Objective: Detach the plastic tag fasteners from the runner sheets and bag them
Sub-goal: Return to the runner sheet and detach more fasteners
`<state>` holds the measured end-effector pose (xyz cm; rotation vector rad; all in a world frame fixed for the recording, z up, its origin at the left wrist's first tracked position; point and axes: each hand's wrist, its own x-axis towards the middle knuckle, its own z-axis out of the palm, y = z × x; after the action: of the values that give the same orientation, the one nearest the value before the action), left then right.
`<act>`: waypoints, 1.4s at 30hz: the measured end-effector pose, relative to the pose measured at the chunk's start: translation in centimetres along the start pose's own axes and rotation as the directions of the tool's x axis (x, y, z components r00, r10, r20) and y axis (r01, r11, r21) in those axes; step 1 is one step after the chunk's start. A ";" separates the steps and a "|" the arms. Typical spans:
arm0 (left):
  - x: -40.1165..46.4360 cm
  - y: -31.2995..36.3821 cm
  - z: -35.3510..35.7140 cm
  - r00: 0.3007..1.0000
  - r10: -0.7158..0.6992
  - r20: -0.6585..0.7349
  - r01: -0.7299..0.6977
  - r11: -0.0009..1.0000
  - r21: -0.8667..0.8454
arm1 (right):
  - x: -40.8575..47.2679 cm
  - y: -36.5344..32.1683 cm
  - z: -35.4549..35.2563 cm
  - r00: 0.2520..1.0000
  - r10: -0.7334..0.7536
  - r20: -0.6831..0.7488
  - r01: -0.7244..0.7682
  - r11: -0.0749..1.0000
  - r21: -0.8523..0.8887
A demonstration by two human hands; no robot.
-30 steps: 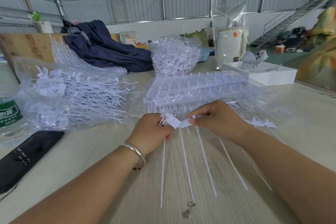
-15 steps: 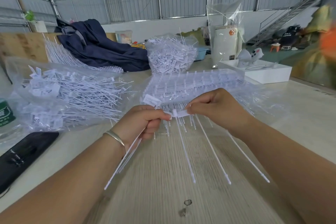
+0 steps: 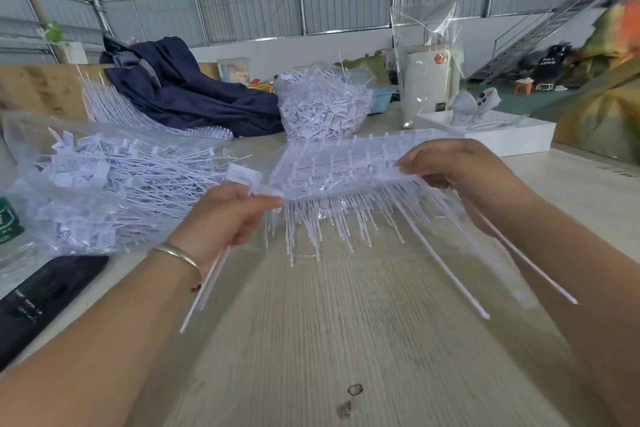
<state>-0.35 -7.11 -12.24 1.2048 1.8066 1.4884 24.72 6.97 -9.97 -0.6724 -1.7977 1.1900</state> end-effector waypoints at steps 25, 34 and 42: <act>-1.3 -2.8 5.0 0.940 0.302 0.159 -0.191 0.079 0.978 | -1.4 2.3 3.9 0.965 0.132 0.226 -0.015 0.890 -0.456; -2.3 -1.1 5.6 0.877 0.480 0.025 -0.303 0.512 0.804 | -1.4 2.4 4.4 0.958 0.106 0.268 -0.008 0.939 -0.342; -2.3 -1.3 5.7 0.917 0.382 0.114 -0.366 0.692 0.622 | -1.0 2.8 4.2 0.954 0.046 0.298 0.056 0.944 -0.326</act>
<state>5.03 -6.18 -15.39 1.9951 2.2747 1.0842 21.48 5.39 -13.62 -0.7015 -2.2902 1.0362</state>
